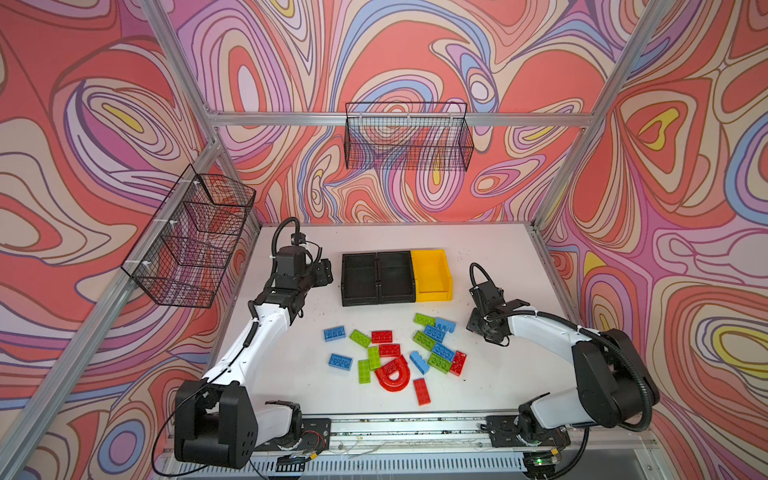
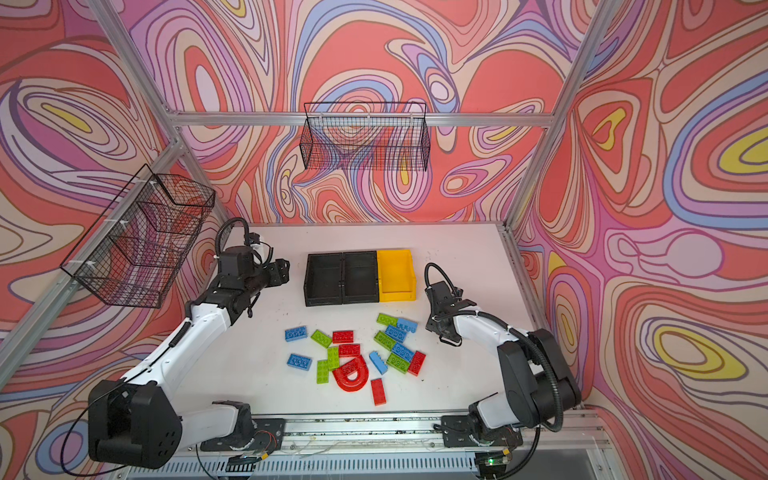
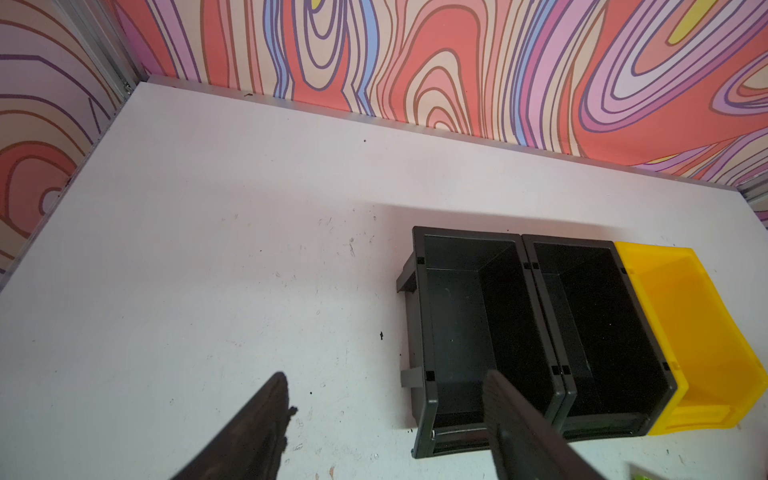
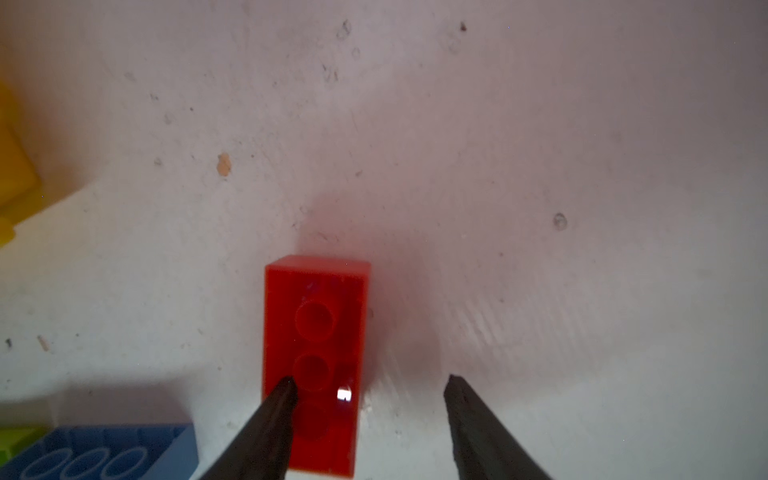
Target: Sort the legos into containers by color
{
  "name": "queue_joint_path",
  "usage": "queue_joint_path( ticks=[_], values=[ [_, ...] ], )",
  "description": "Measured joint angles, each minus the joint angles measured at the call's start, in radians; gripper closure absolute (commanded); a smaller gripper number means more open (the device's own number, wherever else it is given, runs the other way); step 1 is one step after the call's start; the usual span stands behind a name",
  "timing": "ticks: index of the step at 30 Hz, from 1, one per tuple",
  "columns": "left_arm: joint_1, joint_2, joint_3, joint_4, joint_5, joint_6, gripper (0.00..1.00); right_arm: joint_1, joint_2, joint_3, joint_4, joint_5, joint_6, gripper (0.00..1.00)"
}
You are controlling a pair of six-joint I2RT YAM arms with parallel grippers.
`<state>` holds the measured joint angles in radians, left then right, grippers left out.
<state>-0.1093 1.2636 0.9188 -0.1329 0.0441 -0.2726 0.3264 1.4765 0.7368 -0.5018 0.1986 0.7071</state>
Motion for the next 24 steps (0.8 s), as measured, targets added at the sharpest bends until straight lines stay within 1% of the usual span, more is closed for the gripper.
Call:
queue_joint_path(
  ticks=[9,14,19,24],
  values=[
    [0.0,-0.064,-0.107,-0.024,-0.019,-0.098,0.28,-0.008,0.035,0.003,0.12,-0.038,-0.076,0.64],
    [-0.001,-0.111,-0.122,-0.065,-0.041,-0.126,0.28,-0.024,0.038,0.005,0.142,-0.06,-0.106,0.74],
    [-0.001,-0.134,-0.122,-0.072,-0.053,-0.141,0.3,-0.033,0.038,0.032,0.13,-0.076,-0.127,0.77],
    [-0.002,-0.135,-0.122,-0.088,-0.055,-0.151,0.3,-0.033,0.029,0.116,0.102,-0.092,-0.157,0.78]
  ],
)
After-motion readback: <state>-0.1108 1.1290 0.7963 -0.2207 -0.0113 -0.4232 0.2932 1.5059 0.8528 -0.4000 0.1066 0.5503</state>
